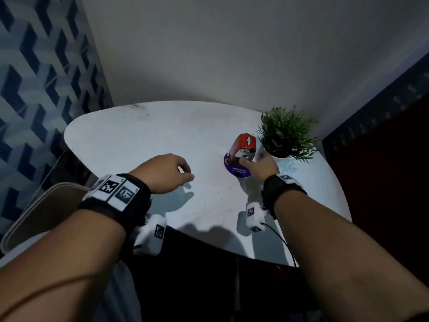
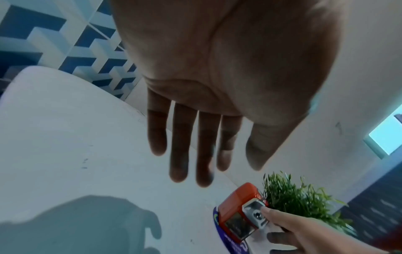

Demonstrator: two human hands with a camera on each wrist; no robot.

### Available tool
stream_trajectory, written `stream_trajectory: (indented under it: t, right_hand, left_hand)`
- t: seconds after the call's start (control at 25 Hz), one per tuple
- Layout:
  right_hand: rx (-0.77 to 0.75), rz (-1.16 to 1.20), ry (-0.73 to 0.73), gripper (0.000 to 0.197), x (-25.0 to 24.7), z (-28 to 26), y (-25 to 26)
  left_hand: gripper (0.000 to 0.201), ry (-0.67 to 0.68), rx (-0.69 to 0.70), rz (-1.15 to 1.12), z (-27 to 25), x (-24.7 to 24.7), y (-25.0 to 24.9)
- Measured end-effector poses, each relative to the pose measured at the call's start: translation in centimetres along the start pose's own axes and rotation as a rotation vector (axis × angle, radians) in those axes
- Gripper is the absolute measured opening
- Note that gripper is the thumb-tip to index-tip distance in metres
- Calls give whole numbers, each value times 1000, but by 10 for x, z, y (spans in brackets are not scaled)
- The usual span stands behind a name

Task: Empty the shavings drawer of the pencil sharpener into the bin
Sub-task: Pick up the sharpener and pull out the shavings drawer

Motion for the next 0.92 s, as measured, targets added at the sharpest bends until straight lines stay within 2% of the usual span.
stream_trajectory:
  t: [0.08, 0.24, 0.4, 0.52, 0.68, 0.92]
  right_hand:
    - [21, 82, -78, 82, 14, 11, 19]
    - [132, 157, -231, 93, 34, 23, 39]
    - [144, 220, -308, 76, 42, 33, 35]
    - [78, 239, -293, 70, 33, 20, 27]
    - [-58, 337, -230, 73, -1, -24, 23]
    - [-260, 538, -89, 55, -86, -133, 27]
  left_hand:
    - [24, -1, -3, -5, 10, -5, 4]
    - [20, 14, -14, -11, 17, -4, 1]
    - [19, -14, -13, -34, 21, -10, 3]
    - [18, -5, 15, -57, 18, -13, -2]
    - [19, 11, 91, -144, 9, -15, -14]
    - [31, -134, 277, -314, -21, 6, -61]
Point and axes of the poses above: each hand's wrist, its own z-axis towards the middle knuckle, its own x-axis out of the palm, y = z × x, the point moved 2 cm from there along z, towards the middle knuckle, and after that the axes turned 5 degrees about z, right-handed, at the moved point
